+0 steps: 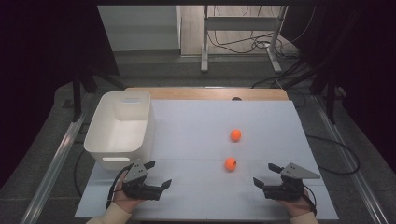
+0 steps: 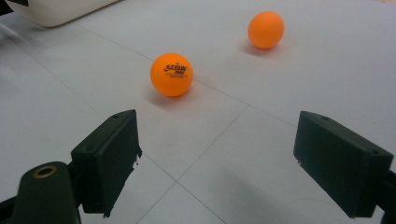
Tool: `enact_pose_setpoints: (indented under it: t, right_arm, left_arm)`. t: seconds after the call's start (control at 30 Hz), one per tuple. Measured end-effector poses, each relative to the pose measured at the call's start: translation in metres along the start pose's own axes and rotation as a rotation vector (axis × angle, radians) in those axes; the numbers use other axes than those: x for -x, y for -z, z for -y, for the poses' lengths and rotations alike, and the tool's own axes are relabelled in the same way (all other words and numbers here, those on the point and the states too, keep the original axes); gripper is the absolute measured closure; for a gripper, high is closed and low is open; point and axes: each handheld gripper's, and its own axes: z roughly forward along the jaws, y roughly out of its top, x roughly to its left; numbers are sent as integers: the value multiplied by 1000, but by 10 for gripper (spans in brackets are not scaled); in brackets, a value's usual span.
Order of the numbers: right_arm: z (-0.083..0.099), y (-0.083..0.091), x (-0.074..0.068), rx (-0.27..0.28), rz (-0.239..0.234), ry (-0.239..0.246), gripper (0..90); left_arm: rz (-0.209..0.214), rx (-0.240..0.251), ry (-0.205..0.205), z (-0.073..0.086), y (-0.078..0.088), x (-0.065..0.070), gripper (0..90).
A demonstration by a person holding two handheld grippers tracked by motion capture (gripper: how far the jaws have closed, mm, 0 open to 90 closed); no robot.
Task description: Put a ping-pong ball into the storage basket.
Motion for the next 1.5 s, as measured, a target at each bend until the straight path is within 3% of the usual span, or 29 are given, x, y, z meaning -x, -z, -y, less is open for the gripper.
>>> enact_pose_setpoints:
  t: [0.53, 1.0, 1.3, 1.4, 1.5]
  right_arm:
    - [0, -5, 0, -20, -19, 1, 150]
    - [-1, -7, -2, -26, -24, 10, 158]
    - [-2, -8, -3, -28, -30, 17, 159]
    - [-3, -9, -4, -26, -35, 19, 160]
    - [-4, -9, -4, -28, -37, 25, 159]
  left_arm:
    - [-4, 11, 16, -4, -2, 1, 72]
    - [-17, 1, 2, -5, 0, 9, 76]
    - [-12, 5, -10, -21, 0, 17, 77]
    - [-13, -5, 26, -28, 0, 18, 79]
    - [-4, -6, 35, -33, -1, 20, 81]
